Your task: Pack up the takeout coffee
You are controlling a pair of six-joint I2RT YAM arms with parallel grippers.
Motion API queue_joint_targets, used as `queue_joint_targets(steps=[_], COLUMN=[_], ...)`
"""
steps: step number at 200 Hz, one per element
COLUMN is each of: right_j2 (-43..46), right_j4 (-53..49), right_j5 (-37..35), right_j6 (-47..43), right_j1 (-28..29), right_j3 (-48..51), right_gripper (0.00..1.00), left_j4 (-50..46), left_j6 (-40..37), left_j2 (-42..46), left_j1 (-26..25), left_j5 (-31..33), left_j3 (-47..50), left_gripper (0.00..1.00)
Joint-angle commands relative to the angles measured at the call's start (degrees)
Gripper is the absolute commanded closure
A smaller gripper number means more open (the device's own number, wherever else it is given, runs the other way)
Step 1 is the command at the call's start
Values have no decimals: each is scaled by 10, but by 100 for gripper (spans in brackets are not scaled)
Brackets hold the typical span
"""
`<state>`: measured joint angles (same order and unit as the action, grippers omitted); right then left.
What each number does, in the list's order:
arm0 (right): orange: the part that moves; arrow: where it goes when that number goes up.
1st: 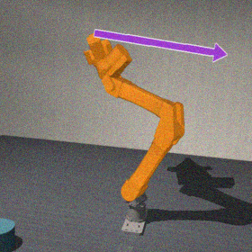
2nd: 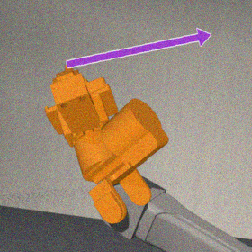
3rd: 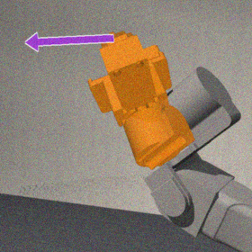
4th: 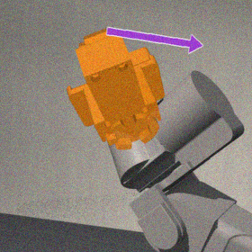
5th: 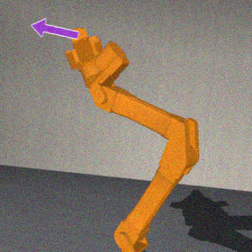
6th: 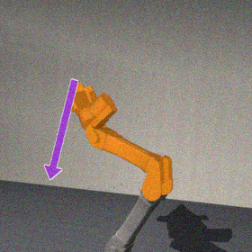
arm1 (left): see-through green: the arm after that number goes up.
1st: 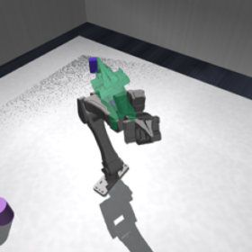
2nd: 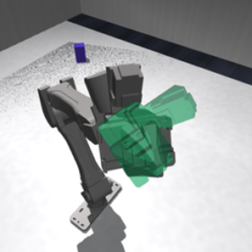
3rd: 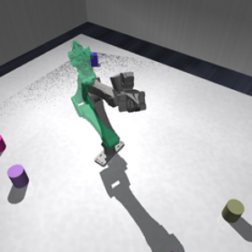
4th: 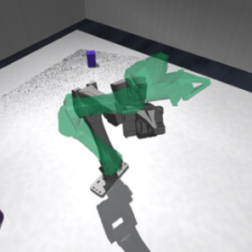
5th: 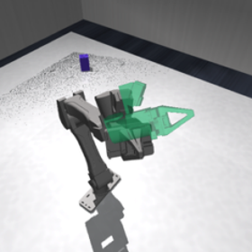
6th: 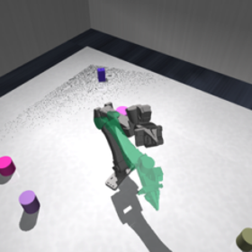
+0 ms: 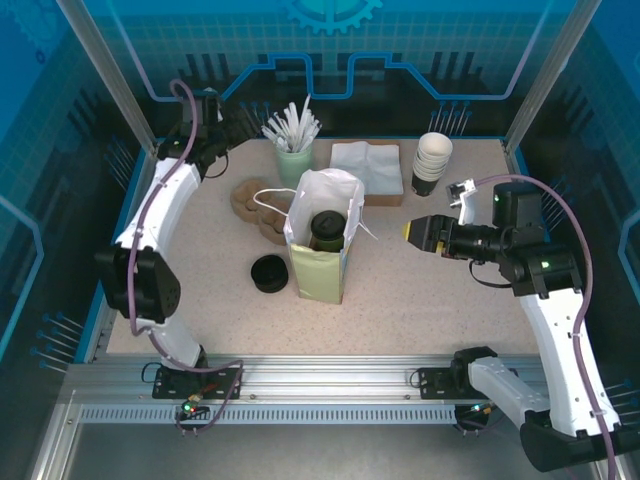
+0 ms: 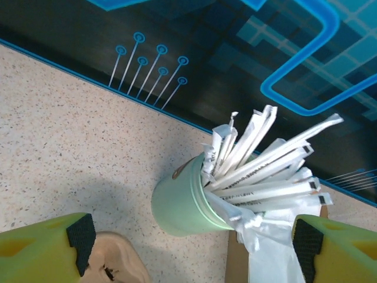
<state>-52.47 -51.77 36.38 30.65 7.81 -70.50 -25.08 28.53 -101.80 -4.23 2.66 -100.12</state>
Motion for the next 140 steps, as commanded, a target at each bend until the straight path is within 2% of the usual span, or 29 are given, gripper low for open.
queue_joint_targets(steps=[1, 33, 107, 140], right_j2=[9, 6, -11, -23], right_j4=[41, 45, 84, 86], right_j5=[-4, -17, -26, -28], right_j6=[10, 1, 21, 17], right_j1=[-3, -3, -3, -3], right_j3=[21, 33, 54, 55], right_gripper=[38, 38, 39, 40], left_j4=[8, 1, 16, 6], left_j6=[-2, 2, 17, -12], left_j2=[-34, -75, -138, -143], left_j1=[5, 5, -2, -22], left_j5=[-46, -56, -94, -77], left_j3=[-46, -76, -111, -127], left_gripper=[15, 20, 40, 41])
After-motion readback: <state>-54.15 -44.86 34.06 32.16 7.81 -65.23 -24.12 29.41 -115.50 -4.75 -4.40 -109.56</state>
